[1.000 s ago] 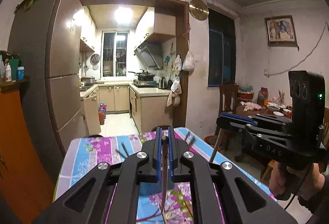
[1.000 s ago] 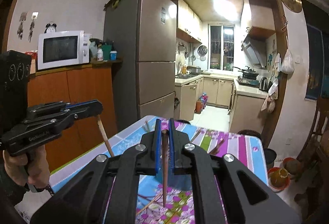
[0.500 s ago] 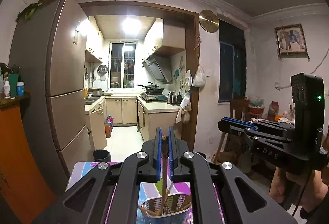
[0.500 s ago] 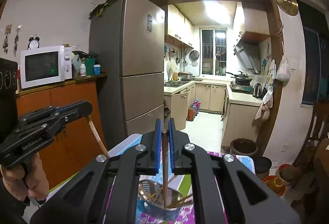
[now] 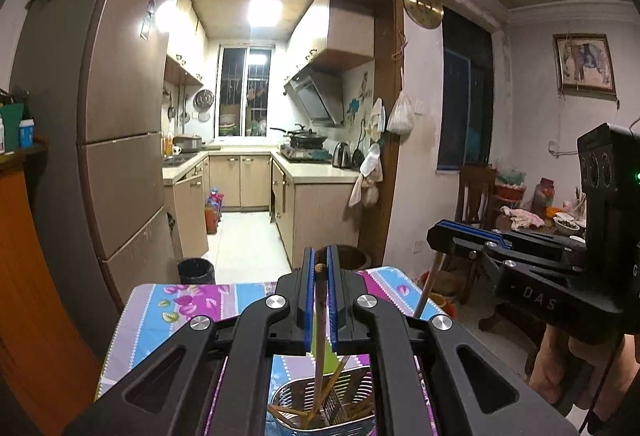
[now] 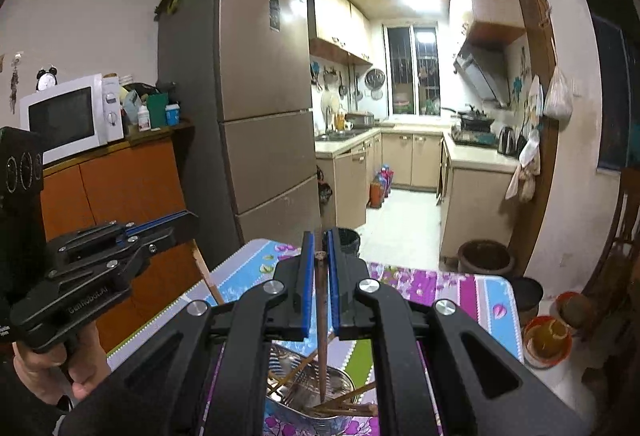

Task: Organize utensils
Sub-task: 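Open both tools to release the chopsticks into the holder and withdraw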

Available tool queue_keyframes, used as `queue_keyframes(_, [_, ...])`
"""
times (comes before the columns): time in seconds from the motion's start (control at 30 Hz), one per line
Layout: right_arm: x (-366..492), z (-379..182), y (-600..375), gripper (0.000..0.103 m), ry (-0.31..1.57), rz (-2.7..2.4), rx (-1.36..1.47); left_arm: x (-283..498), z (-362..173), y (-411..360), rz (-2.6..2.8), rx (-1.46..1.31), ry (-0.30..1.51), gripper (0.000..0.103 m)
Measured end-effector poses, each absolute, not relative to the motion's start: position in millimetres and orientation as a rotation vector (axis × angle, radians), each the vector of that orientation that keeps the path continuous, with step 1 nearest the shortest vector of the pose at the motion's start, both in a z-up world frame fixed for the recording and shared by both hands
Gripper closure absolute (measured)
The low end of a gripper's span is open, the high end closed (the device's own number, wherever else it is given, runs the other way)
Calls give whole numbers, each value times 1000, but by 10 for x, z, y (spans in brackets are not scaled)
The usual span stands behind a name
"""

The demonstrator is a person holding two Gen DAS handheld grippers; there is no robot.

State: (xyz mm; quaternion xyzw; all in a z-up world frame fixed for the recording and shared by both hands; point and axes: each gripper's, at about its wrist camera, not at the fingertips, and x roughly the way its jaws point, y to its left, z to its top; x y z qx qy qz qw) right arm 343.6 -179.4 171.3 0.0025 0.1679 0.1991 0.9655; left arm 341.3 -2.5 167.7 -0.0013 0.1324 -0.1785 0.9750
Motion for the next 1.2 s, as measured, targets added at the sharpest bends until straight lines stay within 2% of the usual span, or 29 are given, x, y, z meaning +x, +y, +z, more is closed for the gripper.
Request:
queue_keyframes(0.53, [3684,1469,-1811,97,424,390,19,3731,1410,8,-340,2,341,95])
queue_keyframes(0.57, [3687,1460,-1826,97,425,382,20,3733,1401,8,-334,4,343,94])
queue_keyframes(0.63, [3695,1469,-1848,94,422,376,25,3753,1400,-2,-329,4,346,80])
queue_keyframes(0.67, [3685,1478,-1865,93,416,371,26,3756,1400,5,-323,2,344,77])
queue_keyframes(0.77, [3642,1496,-1904,79,401,365,30,3750,1387,21,-311,-4,345,73])
queue_keyframes(0.93, [3519,1555,-2019,46,354,351,55,3713,1382,52,-301,-11,346,65])
queue_keyframes(1.03, [3414,1572,-2073,34,327,341,57,3640,1378,59,-297,-11,338,60])
queue_keyframes(1.2, [3238,1597,-2103,20,298,328,46,3425,1406,85,-285,-2,308,50])
